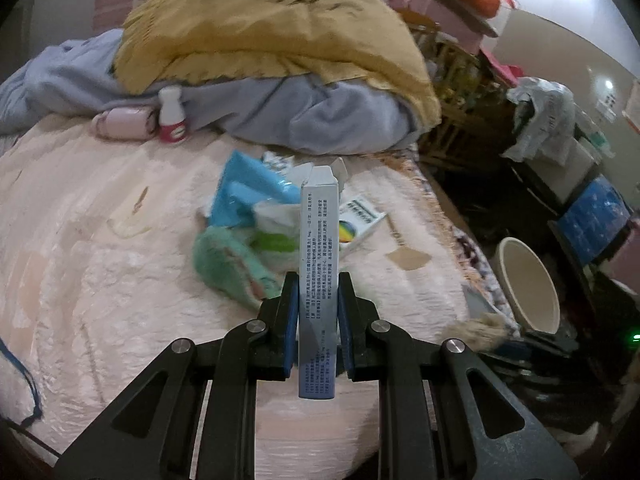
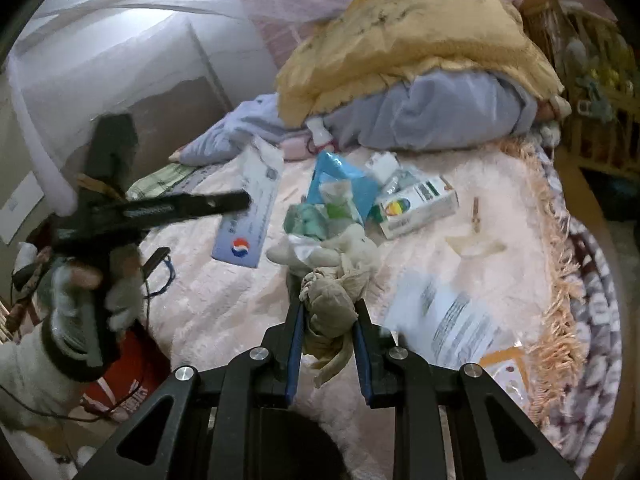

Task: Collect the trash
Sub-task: 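Carry both items to the white bucket and open both tools to drop them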

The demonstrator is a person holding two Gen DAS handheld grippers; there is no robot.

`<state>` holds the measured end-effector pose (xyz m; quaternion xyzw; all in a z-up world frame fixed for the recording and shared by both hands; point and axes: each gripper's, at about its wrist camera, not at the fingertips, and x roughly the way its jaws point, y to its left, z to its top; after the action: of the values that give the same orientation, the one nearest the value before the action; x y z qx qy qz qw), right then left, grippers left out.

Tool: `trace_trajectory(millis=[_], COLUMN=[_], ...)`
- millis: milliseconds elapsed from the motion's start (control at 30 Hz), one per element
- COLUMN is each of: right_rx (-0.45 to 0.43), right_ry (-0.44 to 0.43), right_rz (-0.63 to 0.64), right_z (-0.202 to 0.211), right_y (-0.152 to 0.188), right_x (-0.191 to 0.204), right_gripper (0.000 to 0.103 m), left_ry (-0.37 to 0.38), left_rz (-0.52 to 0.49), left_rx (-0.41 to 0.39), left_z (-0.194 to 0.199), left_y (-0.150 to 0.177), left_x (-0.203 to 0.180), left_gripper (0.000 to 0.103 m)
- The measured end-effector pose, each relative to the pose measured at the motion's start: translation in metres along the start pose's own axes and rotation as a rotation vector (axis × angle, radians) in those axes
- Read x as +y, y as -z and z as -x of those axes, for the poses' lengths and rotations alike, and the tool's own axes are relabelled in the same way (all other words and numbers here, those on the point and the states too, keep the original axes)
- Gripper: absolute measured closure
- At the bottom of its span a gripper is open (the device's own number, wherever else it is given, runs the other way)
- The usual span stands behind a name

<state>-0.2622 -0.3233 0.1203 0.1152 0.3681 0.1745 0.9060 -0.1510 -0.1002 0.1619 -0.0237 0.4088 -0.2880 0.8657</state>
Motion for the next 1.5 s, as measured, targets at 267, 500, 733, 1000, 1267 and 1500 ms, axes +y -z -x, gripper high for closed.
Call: trace_trajectory(millis=[267, 500, 733, 1000, 1267, 1500], right_rx=[-0.092, -0.194, -0.19, -0.193, -0.187, -0.181], right_ry=[-0.01, 0.034, 0.143, 0.297, 0.473, 0.567], right_rz=[0.012, 0.009, -0.044, -0.115, -0.182, -0.27], right_z=[0.024, 0.064, 0.085, 0.123, 0.16, 0.176], right_y=[-0.012, -0.033, -0.016, 0.011, 0.027, 0.046], right_x=[0.008, 0.0, -0.04, -0.102, -0.166, -0.217], right_gripper=[0.081, 0.081, 0.081, 0.081, 0.081, 0.081], left_ry=[0.023, 0.074, 0.159, 0.266, 0.325, 0.346], left_rz=[-0.021, -0.075, -0.151, -0.24, -0.304, -0.355], left_rx=[-0.012, -0.018, 0.023, 0.095, 0.146, 0.182], left_z=[0.006, 0.008, -0.013, -0.053, -0.092, -0.121], left_y=[-0.007, -0.012, -0.014, -0.016, -0.02, -0.014], left_x=[-0.02, -0.053, -0.109, -0.191, -0.268, -0.321], left_gripper=[0.087, 0.087, 0.087, 0.087, 0.087, 0.087])
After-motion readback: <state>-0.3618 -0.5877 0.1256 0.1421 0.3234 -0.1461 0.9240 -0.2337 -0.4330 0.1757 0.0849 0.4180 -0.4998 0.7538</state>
